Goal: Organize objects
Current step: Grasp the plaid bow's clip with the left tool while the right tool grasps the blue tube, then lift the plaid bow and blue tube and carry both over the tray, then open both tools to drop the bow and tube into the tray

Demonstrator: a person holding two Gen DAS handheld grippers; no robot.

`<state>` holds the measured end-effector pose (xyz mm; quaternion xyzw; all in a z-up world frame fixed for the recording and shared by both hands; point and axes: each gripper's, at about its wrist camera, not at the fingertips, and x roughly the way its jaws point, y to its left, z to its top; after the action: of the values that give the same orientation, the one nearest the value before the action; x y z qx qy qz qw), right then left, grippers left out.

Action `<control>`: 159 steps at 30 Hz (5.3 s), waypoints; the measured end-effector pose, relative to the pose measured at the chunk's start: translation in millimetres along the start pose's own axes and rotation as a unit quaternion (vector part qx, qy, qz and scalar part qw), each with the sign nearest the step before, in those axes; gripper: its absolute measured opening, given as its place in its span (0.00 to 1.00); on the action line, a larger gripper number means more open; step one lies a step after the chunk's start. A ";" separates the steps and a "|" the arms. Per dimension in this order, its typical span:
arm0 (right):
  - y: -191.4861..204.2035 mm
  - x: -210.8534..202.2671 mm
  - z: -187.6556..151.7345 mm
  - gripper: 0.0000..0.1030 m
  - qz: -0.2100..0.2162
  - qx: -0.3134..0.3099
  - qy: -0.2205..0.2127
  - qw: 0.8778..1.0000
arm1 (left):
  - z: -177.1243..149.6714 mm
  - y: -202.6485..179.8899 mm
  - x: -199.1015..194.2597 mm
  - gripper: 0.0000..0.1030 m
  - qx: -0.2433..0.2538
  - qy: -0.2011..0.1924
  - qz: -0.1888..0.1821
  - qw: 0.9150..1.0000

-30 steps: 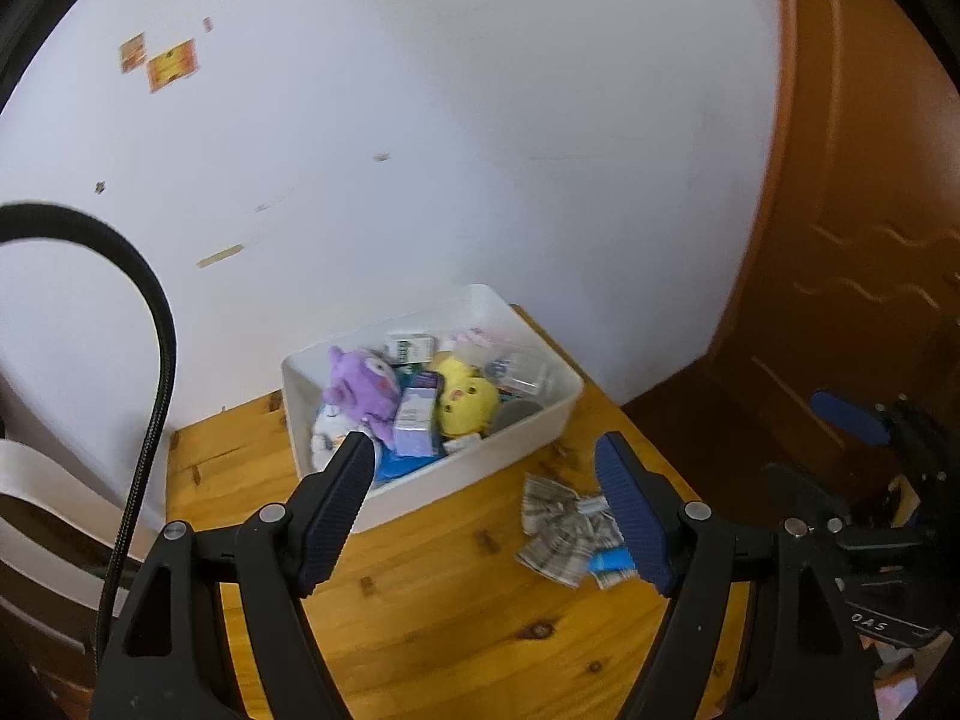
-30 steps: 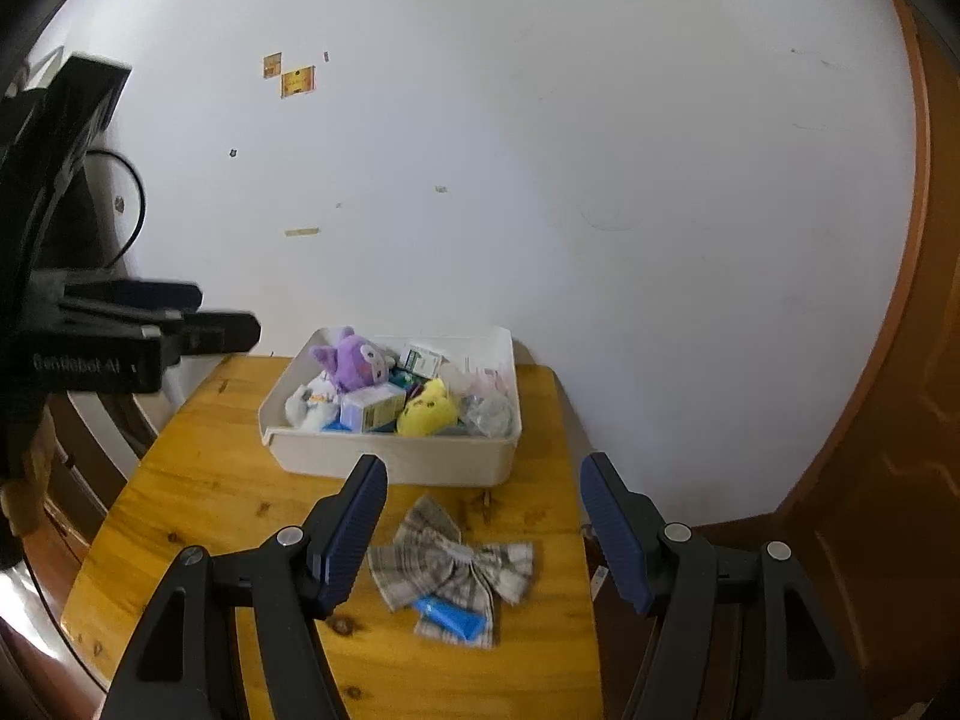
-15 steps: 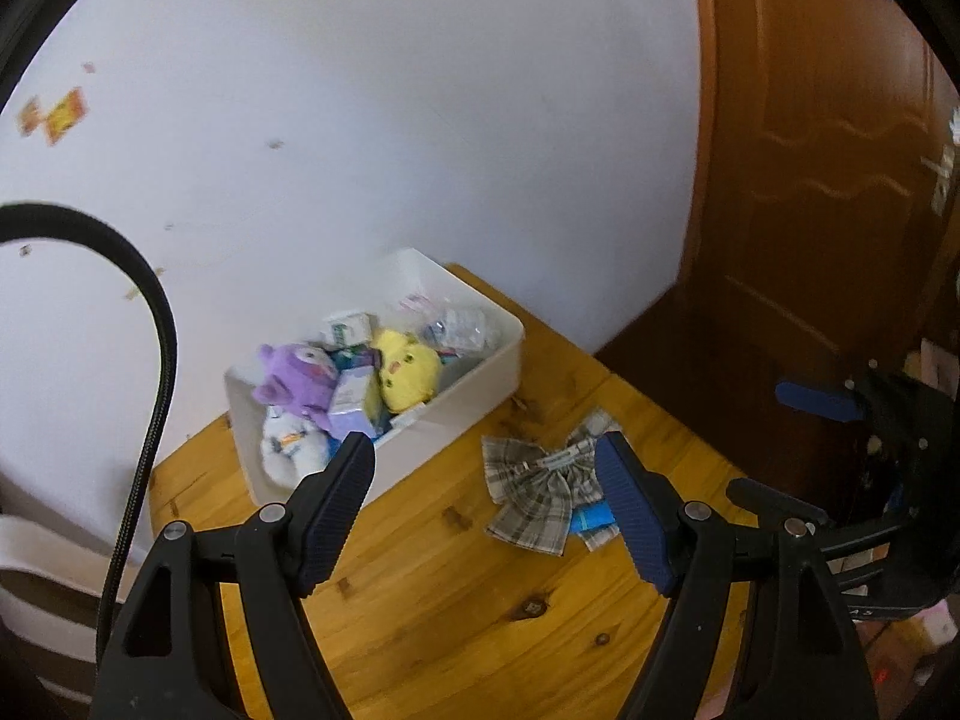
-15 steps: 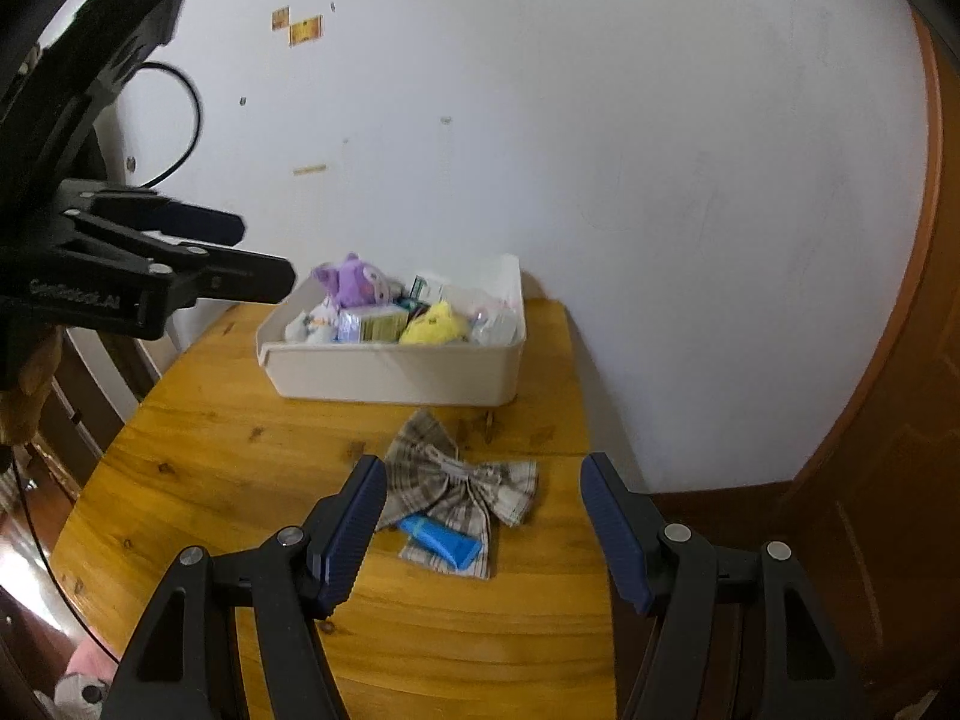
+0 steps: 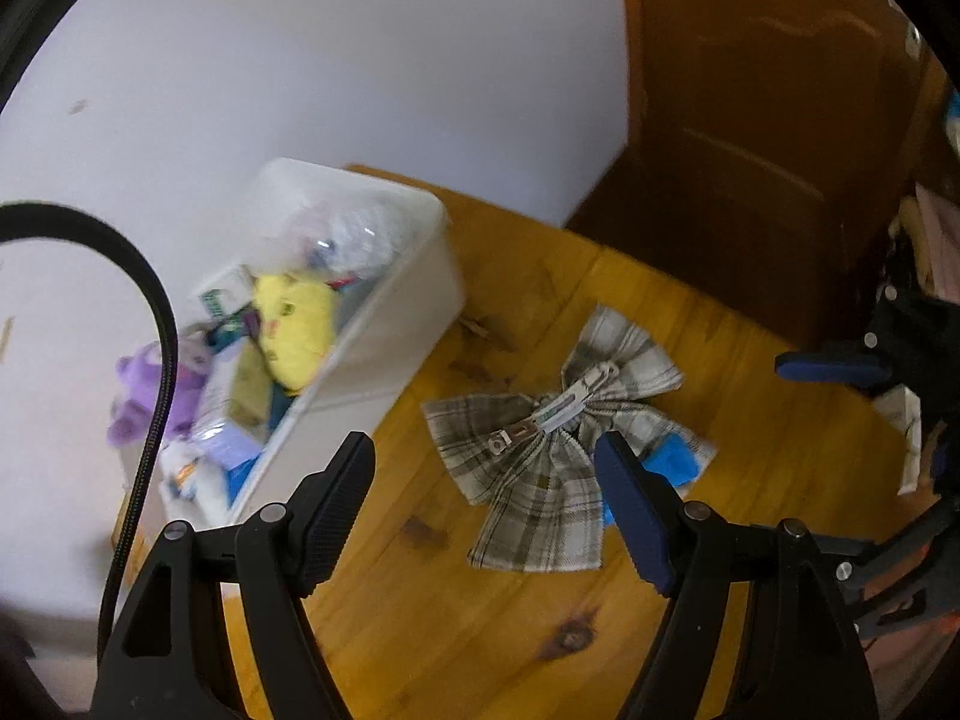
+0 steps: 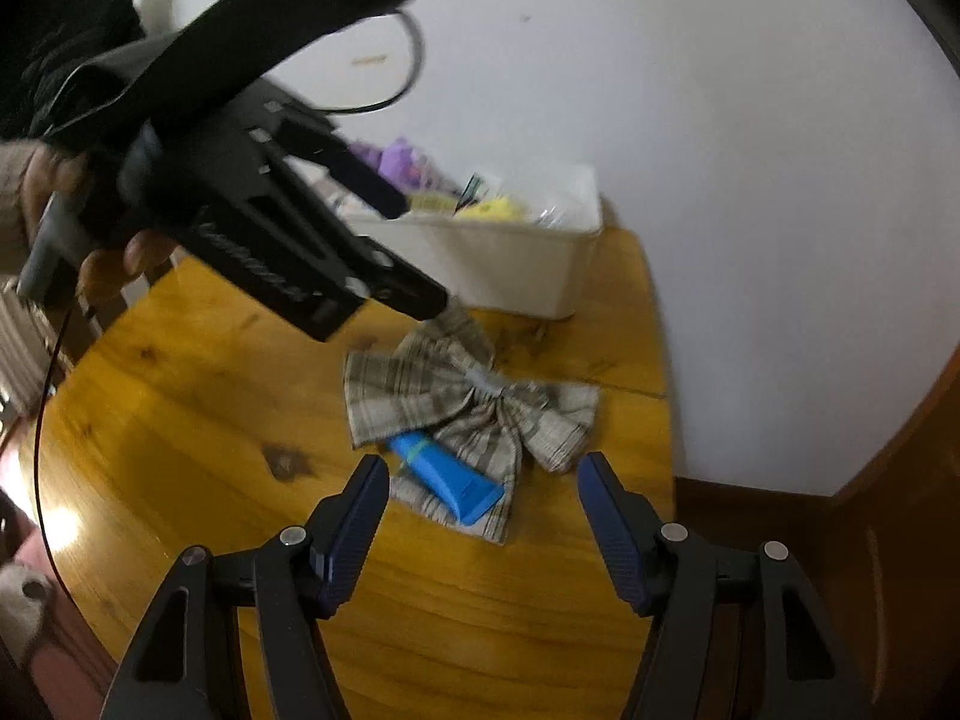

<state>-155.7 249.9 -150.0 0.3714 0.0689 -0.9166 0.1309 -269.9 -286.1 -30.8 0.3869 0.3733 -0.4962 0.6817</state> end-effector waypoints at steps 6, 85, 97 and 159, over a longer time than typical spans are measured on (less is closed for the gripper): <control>-1.8 34.5 -8.4 0.56 0.030 -0.005 0.036 0.999 | 5.1 -9.2 36.5 0.76 0.053 0.030 -0.020 0.998; 105.2 -29.4 -3.2 0.21 0.163 -0.092 0.021 0.982 | -79.8 35.0 47.2 0.32 -0.173 0.012 -0.089 0.981; 97.7 -85.0 30.3 0.21 0.146 -0.028 -0.055 0.987 | -101.8 79.8 -50.4 0.32 -0.280 -0.072 -0.040 0.957; -10.4 122.0 221.6 0.58 -0.002 0.168 -0.007 0.986 | 47.1 282.2 53.3 0.76 -0.415 -0.090 0.115 0.898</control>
<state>-389.7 187.3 -76.6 0.3819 -0.0860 -0.9179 0.0649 20.6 -290.3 -14.2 0.0629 0.4347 -0.2473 0.8637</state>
